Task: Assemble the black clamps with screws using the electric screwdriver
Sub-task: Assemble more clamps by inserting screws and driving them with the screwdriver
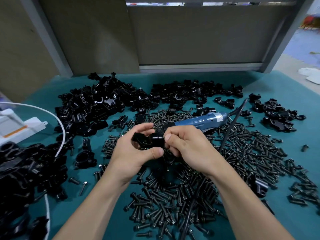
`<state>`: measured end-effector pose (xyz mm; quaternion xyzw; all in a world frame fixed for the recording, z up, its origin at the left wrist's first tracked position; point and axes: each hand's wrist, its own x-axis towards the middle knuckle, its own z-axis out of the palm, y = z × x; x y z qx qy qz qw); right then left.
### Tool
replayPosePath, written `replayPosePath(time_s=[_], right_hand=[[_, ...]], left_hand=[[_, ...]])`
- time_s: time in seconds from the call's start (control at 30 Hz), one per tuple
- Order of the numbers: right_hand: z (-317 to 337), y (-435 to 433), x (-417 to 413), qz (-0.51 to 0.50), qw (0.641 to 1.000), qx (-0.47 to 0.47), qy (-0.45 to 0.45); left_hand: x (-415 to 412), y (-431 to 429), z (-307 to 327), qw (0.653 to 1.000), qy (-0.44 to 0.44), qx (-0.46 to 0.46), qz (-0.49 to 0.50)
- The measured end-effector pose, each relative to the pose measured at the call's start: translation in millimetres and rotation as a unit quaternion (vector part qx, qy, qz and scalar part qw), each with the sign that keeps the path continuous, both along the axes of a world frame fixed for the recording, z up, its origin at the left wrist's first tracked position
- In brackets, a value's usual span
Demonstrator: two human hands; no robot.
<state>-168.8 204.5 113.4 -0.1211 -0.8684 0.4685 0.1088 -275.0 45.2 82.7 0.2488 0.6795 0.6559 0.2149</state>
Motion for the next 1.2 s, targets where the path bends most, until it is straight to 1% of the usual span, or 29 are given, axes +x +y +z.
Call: replayPosePath(time_s=[0.07,0.1,0.17,0.27,0.4,0.47,0.53,0.6,0.63,0.67,0.7,0.8,0.9,1.03,1.1,1.2], right_hand=[[0,2,0,-0.004,1.000,-0.007,-0.003],[0,4,0,-0.006,1.000,-0.002,-0.008],[1,7,1,-0.008,1.000,0.019,-0.014],[1,10,2,-0.018,0.999,0.031,0.021],[-1,1,3,-0.065,0.991,0.099,0.065],[-2,-5,4,-0.094,0.982,0.128,0.101],[-3,-11,4,-0.096,0.969,0.174,0.144],[-4,-18,3,-0.097,0.950,0.239,0.176],[-5,-20,2,-0.104,0.943,0.259,0.181],[-5,-22,1,-0.113,0.942,0.261,0.180],[-6,-22,1,-0.121,0.948,0.237,0.172],[-6,-16,0,-0.135,0.976,0.108,0.129],[-5,-11,-2,-0.149,0.982,0.036,0.110],[-1,-5,-2,-0.131,0.984,-0.063,0.102],[0,-2,0,-0.127,0.983,-0.077,0.104],[2,0,1,-0.121,0.986,-0.050,0.100]], left_hand=[[2,1,2,0.998,-0.052,0.025,-0.010],[3,0,3,0.997,-0.061,0.034,-0.018],[3,0,5,0.998,-0.047,0.036,-0.022],[7,1,8,0.999,-0.042,0.033,0.008],[13,4,12,0.993,-0.112,0.028,0.025],[14,5,14,0.988,-0.153,0.027,0.024],[14,5,15,0.981,-0.189,0.025,0.026],[15,6,14,0.977,-0.208,0.017,0.040],[15,7,13,0.976,-0.209,0.009,0.054],[15,7,12,0.977,-0.203,0.001,0.069],[15,7,12,0.978,-0.195,-0.003,0.078],[15,7,12,0.982,-0.182,0.017,0.056],[15,5,15,0.986,-0.160,0.053,0.011],[10,2,12,0.988,-0.136,0.075,-0.007],[9,1,12,0.989,-0.131,0.070,-0.021],[8,1,11,0.990,-0.125,0.068,-0.020]])
